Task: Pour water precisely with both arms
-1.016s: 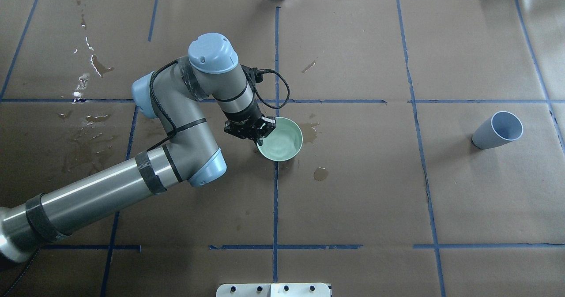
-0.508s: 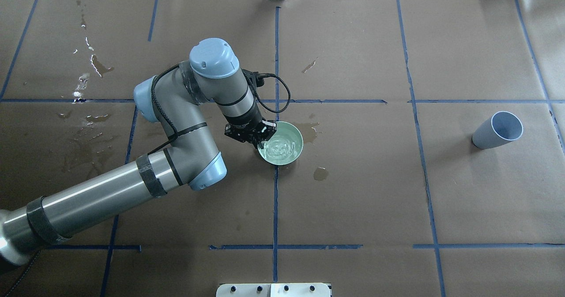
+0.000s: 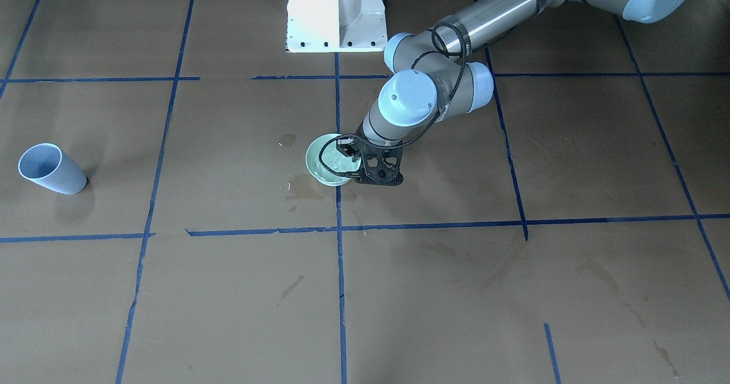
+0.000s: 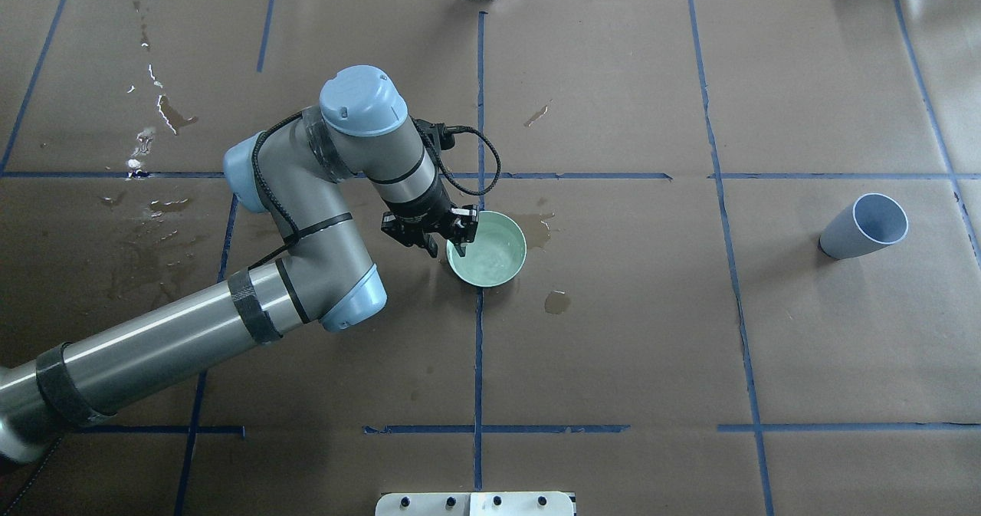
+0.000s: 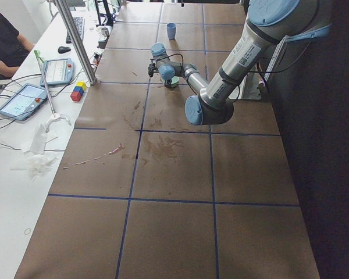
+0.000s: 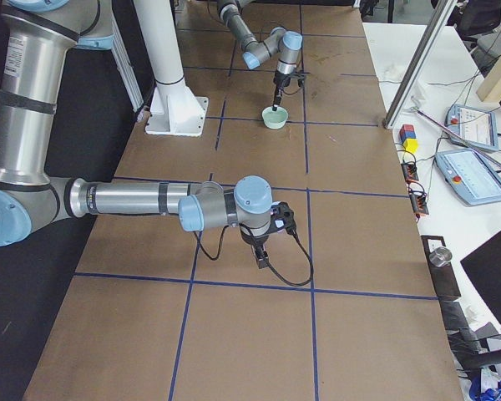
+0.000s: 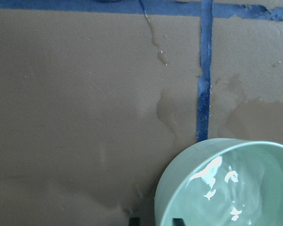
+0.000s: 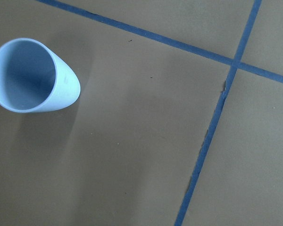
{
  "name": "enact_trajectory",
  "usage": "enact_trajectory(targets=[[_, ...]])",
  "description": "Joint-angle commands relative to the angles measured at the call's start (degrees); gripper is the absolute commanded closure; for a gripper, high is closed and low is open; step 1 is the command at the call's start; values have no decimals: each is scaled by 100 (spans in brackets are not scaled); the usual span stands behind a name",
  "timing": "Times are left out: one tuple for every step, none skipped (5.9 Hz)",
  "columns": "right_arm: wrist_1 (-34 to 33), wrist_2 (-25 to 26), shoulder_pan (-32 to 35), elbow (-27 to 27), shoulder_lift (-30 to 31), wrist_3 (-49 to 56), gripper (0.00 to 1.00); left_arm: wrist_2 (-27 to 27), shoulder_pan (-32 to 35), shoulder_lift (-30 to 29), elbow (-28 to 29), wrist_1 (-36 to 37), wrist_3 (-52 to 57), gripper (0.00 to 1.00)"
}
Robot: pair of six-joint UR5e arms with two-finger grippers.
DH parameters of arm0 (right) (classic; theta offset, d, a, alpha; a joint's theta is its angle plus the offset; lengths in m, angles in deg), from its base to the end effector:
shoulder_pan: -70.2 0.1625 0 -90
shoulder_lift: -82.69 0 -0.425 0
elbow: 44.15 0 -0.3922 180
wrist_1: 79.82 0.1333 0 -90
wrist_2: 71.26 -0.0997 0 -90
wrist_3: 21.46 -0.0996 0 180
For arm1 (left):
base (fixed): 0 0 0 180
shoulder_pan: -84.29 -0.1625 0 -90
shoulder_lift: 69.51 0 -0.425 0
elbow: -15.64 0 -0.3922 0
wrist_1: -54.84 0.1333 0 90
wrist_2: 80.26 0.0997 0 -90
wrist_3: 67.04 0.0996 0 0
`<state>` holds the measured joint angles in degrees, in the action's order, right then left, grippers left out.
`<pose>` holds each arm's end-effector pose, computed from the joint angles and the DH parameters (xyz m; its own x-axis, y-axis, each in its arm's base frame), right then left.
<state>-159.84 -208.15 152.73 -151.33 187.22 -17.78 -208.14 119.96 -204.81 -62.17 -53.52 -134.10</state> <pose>0.0084 -0.4018 0.6004 0.6474 -0.3087 0.6969 0.1688 0.9497 0.2639 0.5706 -0.4984 0.2182 0.4933 0.0246 -0.8695 -0.1327 0.9900 -0.0473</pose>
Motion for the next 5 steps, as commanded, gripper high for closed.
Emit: enact_trajectory(targets=[[508,-12,-383,-373,49,-918,0,9,194,649,-1098,8,-18,18],[1426,31,-552,-392,354,-1305,0,17,342,1028,-1688,17,-53,8],[2584,267,-788,-374,749,-1430,0,17,457,1267,-2034,26,-62,7],[3335,295,-1121,-374,814,-2502,0,17,563,1409,-2185,26,-53,1],[4013,635,-1638,-374,823,-3652,0,26,581,1515,-2273,26,-62,1]])
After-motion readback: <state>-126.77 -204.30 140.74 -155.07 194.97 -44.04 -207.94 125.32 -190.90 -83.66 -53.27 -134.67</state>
